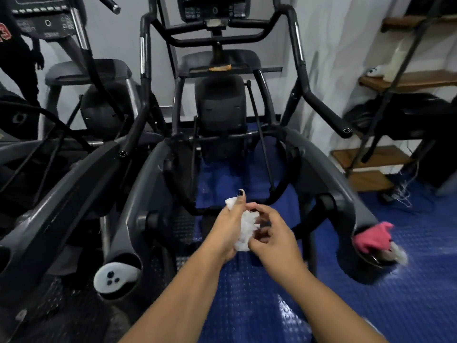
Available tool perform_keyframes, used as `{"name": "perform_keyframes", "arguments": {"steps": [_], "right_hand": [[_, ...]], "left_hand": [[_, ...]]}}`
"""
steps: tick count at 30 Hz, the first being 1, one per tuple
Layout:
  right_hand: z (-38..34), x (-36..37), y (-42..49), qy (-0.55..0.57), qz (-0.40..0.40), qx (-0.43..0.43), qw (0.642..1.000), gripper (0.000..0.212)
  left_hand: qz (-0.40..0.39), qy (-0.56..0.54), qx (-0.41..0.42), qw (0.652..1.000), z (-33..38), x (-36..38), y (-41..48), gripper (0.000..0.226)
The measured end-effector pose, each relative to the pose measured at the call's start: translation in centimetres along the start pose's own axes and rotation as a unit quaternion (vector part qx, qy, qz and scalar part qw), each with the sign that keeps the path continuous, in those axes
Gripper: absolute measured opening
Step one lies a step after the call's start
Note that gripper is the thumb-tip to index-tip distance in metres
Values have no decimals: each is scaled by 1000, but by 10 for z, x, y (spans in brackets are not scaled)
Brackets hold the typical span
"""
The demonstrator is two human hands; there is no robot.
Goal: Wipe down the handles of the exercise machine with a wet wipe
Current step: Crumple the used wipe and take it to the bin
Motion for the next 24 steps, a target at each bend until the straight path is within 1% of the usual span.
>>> {"name": "perform_keyframes", "arguments": {"steps": [2,3,5,7,9,10,12,13,14,15,16,17,18,20,21,22,24], "right_hand": [[17,-13,-18,6,-2,26,1000,66],[25,-21,-26,11,2,34,999,62],[41,-36,-43,13,15,39,999,54],[52,-48,-55,7,28,41,999,53],[69,-65,-74,11,21,55,998,55],[76,-70,-81,15,9,66,998,59],[94,-82,-93,22,-10,103,994,67],[101,-88,-99,40,-11,122,992,70],[107,-93,-101,63,-8,137,988,70],[112,-99,-105,76,1,148,986,70],[118,-106,-109,80,10,155,985,70],[125,-113,-113,84,19,160,983,70],[130,-120,-116,86,31,161,983,70],[139,-139,-122,48,69,147,986,69],[141,-150,-123,4,93,131,987,67],[141,-162,-126,-48,114,112,986,65],[144,-176,-128,-124,121,85,981,55]], "left_hand": [[26,28,-8,999,-22,10,-10,53],[52,47,-4,998,-33,13,-11,54],[128,64,28,989,-54,13,-17,43],[204,74,71,974,-68,4,-21,33],[227,93,82,966,-90,13,-30,30],[220,88,77,968,-101,19,-33,33],[190,64,26,979,-127,37,-38,51],[164,27,-14,986,-140,47,-42,63],[117,-33,-61,991,-153,58,-42,72],[58,-97,-101,988,-166,72,-45,74],[11,-149,-130,980,-175,85,-49,70],[-15,-179,-149,972,-184,94,-54,68],[-15,-188,-158,969,-193,97,-57,64],[-3,-147,-164,975,-210,103,-63,45],[-8,-99,-164,981,-216,106,-66,33],[-15,-47,-160,986,-223,110,-68,28],[-35,35,-140,989,-234,114,-70,30]]}}
Point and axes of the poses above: each hand's wrist, its own y-axis towards the middle knuckle, its own x-axis out of the palm, z = x × y, the point moved 8 cm from there along y, towards the middle knuckle, and after that the axes turned 4 degrees about z, right-handed, at the moved point
